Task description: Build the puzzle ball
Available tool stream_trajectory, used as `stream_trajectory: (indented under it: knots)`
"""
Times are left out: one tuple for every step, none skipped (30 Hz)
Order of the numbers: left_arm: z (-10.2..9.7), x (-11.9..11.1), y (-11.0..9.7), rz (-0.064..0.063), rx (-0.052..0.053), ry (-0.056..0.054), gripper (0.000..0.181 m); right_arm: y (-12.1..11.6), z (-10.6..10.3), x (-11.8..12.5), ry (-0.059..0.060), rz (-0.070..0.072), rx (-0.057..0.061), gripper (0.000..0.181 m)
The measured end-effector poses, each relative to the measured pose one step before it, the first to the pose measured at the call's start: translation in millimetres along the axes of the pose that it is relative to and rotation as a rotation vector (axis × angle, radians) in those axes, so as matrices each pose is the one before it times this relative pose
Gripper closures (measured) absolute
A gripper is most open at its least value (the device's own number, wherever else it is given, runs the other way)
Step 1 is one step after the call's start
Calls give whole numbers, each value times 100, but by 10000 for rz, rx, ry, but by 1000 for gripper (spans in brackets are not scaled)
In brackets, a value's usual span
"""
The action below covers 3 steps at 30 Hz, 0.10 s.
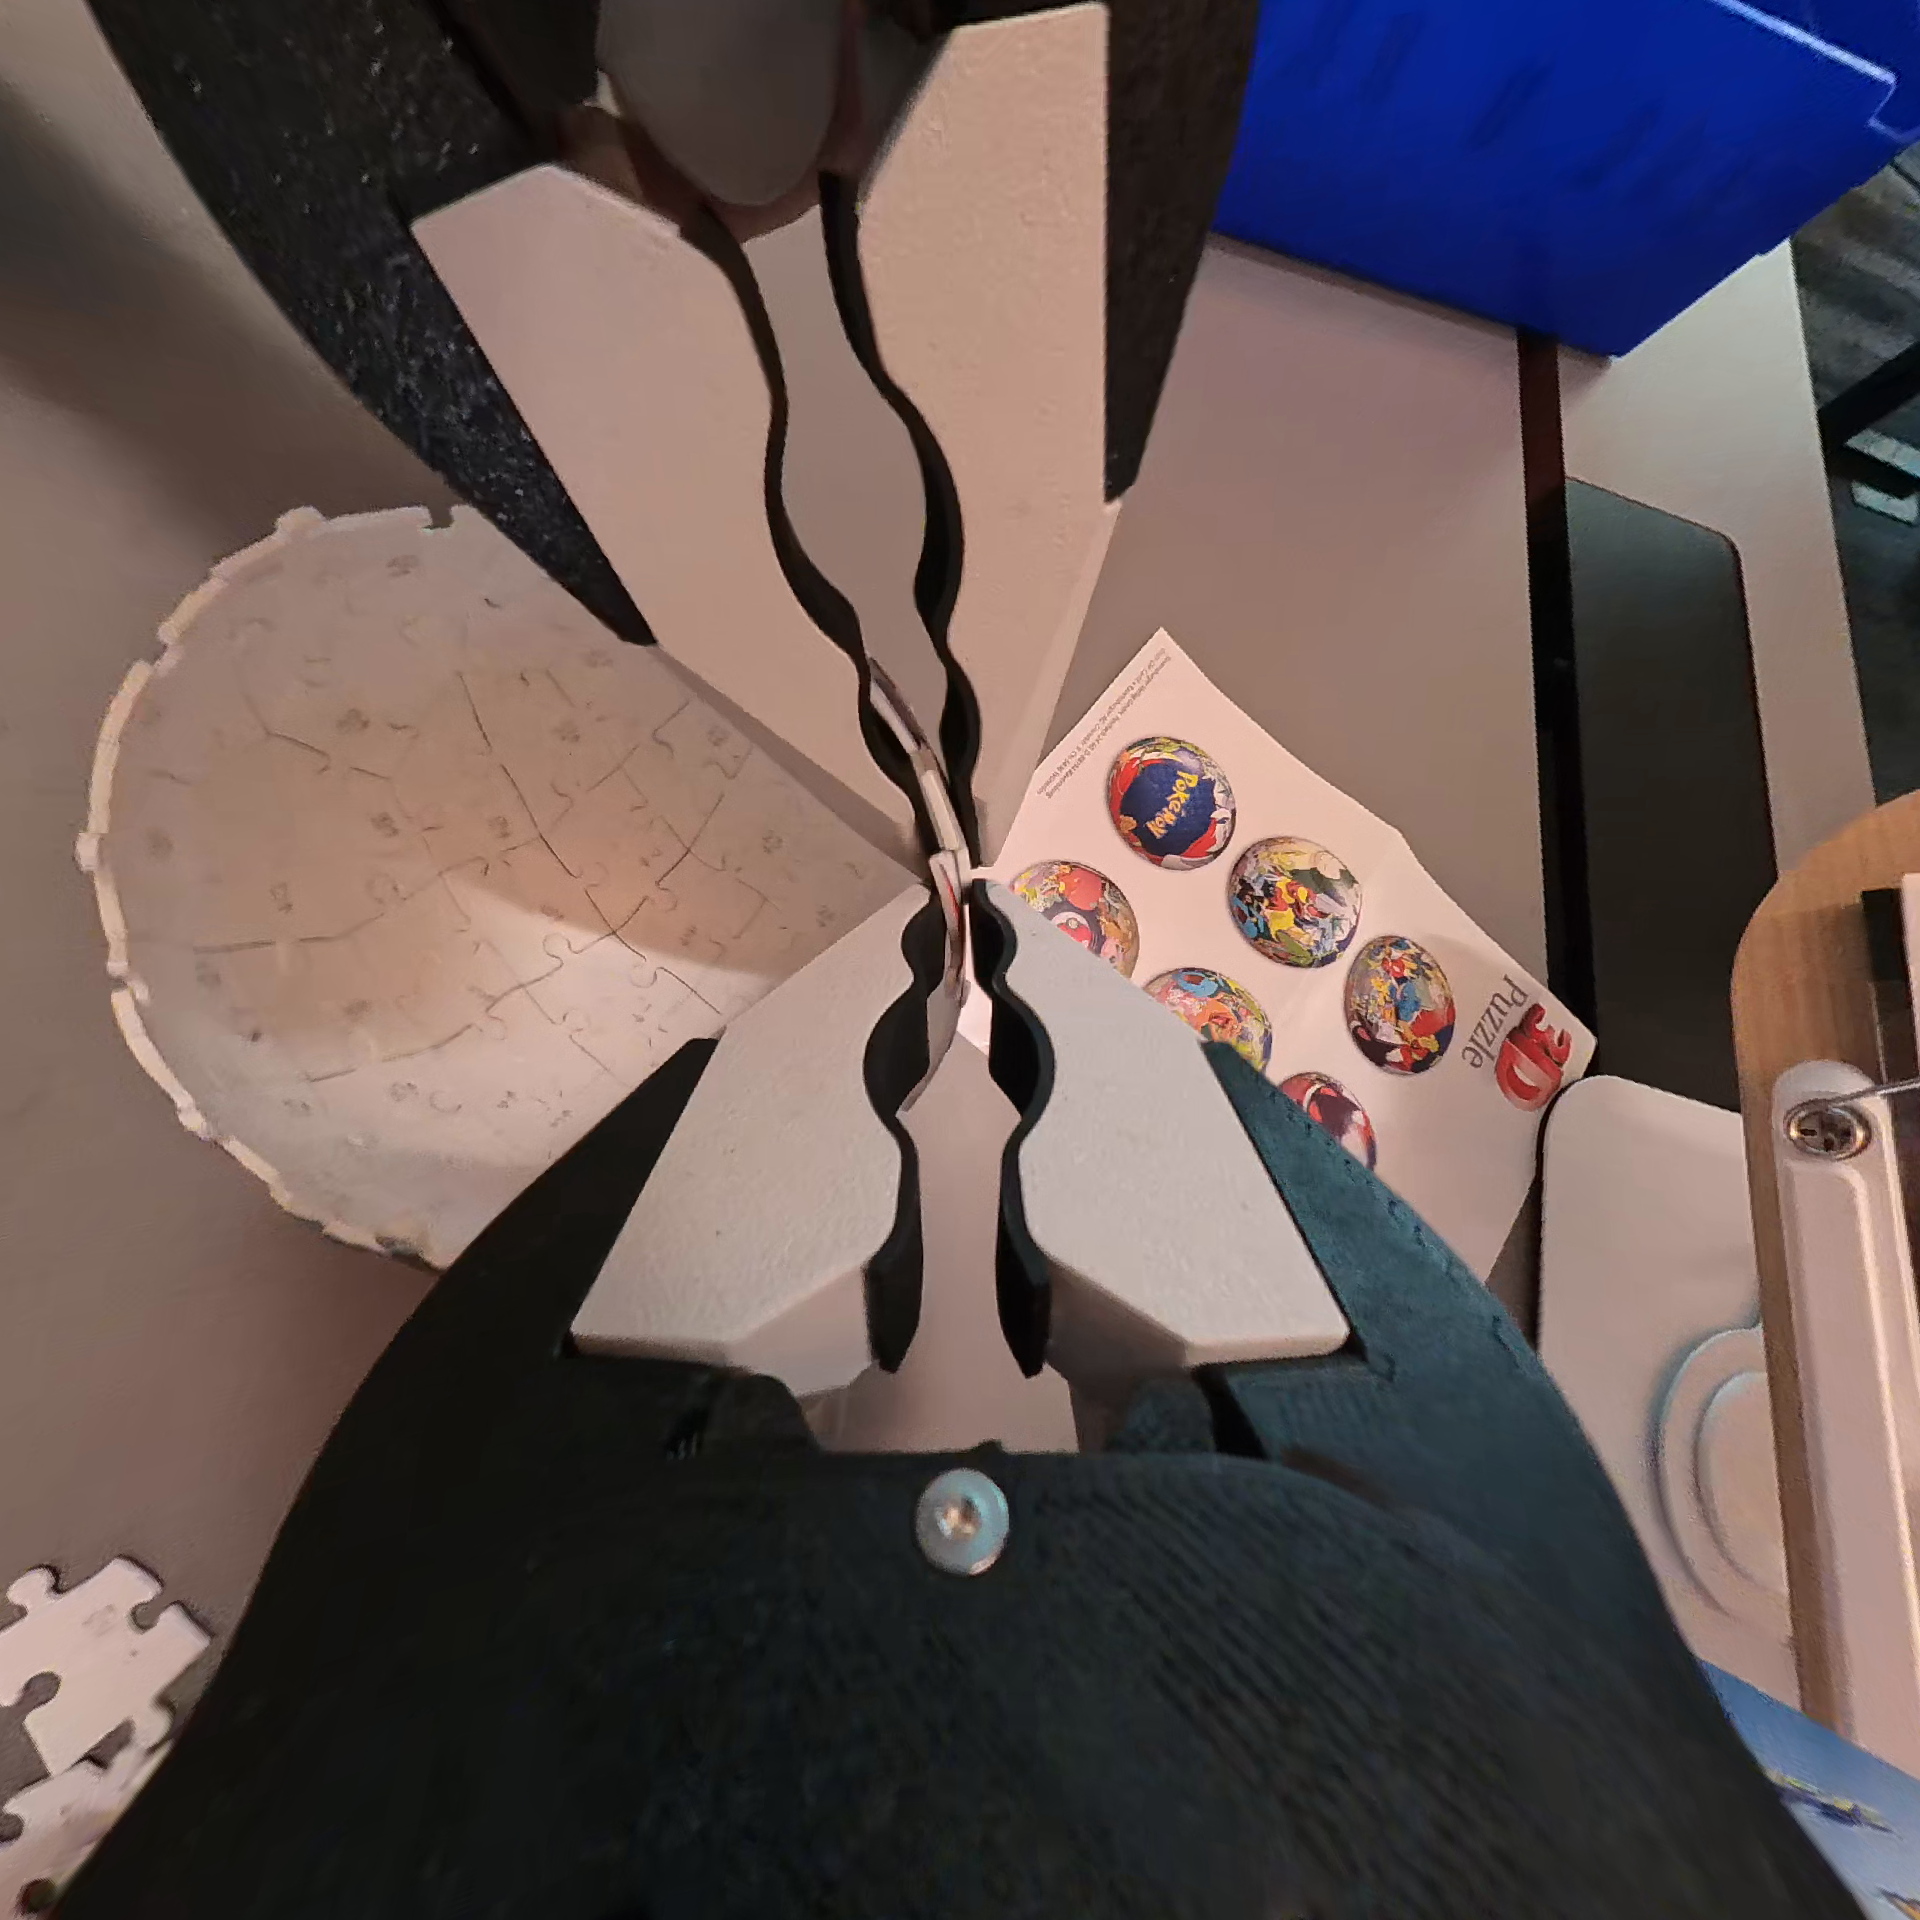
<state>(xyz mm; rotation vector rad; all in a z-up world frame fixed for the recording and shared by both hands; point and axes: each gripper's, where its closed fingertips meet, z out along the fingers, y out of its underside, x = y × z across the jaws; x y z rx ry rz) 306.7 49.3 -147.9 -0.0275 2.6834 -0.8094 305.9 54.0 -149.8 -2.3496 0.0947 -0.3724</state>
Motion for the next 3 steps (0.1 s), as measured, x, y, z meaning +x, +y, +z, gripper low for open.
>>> stream_trajectory:
  knots:
    - [-8, -71, -29, 10, 19, -41, 179, -11, -19, 66, -17, 121, 3, 179]
    - [-29, -96, -31, -15, 41, -33, 179, -40, -34, 76, 2, 119, 52, 179]
    - [-46, -115, -17, -58, 43, -34, 179, -67, -20, 103, 38, 109, 75, 179]
